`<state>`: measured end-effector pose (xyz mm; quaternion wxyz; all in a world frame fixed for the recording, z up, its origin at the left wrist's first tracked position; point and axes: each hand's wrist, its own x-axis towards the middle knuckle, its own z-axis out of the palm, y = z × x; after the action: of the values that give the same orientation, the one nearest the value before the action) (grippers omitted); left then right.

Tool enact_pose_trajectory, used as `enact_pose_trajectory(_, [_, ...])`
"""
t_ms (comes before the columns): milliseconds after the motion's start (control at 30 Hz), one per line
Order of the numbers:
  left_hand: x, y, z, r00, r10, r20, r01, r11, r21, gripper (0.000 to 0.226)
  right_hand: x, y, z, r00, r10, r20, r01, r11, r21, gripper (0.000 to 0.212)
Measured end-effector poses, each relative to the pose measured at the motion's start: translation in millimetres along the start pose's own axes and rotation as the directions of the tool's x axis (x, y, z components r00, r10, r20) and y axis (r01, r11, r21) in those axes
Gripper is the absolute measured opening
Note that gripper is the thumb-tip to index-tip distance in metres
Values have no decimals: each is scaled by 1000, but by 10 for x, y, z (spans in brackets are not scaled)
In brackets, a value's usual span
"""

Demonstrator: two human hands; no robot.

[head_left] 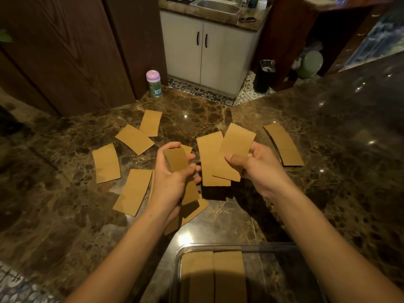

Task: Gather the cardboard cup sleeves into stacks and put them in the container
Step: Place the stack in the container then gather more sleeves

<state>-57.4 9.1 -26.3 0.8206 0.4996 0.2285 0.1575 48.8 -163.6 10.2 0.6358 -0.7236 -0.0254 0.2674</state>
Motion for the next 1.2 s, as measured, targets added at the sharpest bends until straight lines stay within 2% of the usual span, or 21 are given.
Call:
enact_pose_trajectory(100, [-46, 17, 49, 996, 79, 43, -82, 994, 74, 60, -53, -3, 27, 998, -57, 34, 57, 998, 15, 31])
enact_pose_trajectory(300, [-66, 50, 62, 991, 131, 27, -134, 985, 109, 65, -118, -19, 46, 989, -78, 124, 72, 996, 48, 31])
enact_pose_trajectory(400, [-60, 39, 59, 992, 124, -9, -123, 988, 92, 62, -149, -45, 41, 989, -111, 102, 107, 993, 46, 28])
enact_pose_trajectory(533, [-64, 29, 101, 974, 228, -10, -218, 943, 251, 54, -227, -79, 127, 978, -201, 50, 200, 980, 13, 29])
enact_pose_trajectory(600, [-62, 44, 118, 976, 218, 13, -213, 940, 267, 47, -265, -102, 181, 978, -192, 81, 188, 981, 55, 28])
enact_pose_trajectory(633, [-64, 64, 123, 986, 163, 27, -165, 958, 236, 44, -279, -118, 202, 980, -163, 115, 153, 984, 96, 28])
enact_pose_trajectory(700, [-84, 128, 125, 992, -62, 109, 58, 998, 39, 39, -300, -157, 228, 977, -88, 193, 50, 980, 195, 27])
enact_pose_trajectory(733, [-99, 161, 123, 963, -185, 194, 205, 975, -89, 37, -305, -176, 227, 973, -66, 219, 14, 972, 233, 26])
enact_pose_trajectory(800, [-125, 212, 111, 867, -349, 356, 456, 844, -282, 32, -313, -210, 199, 967, -51, 251, -23, 960, 279, 23])
enact_pose_trajectory(867, [-127, 229, 72, 804, -388, 450, 561, 744, -362, 24, -311, -246, 129, 966, -70, 250, 7, 970, 242, 23])
enact_pose_trajectory(967, [-109, 237, 30, 765, -396, 508, 595, 736, -322, 31, -276, -350, -58, 937, -204, 285, 203, 979, 33, 26])
enact_pose_trajectory(1067, [-125, 266, 6, 716, -470, 516, 605, 787, -121, 24, -276, -589, -168, 826, -289, 484, 440, 867, -232, 24])
enact_pose_trajectory(1133, [-141, 275, -2, 668, -525, 527, 616, 787, 3, 29, -265, -777, -138, 724, -220, 654, 590, 688, -423, 25])
enact_pose_trajectory(1200, [-160, 285, -4, 628, -568, 532, 636, 769, 69, 43, -248, -935, -38, 642, -79, 763, 701, 465, -541, 26])
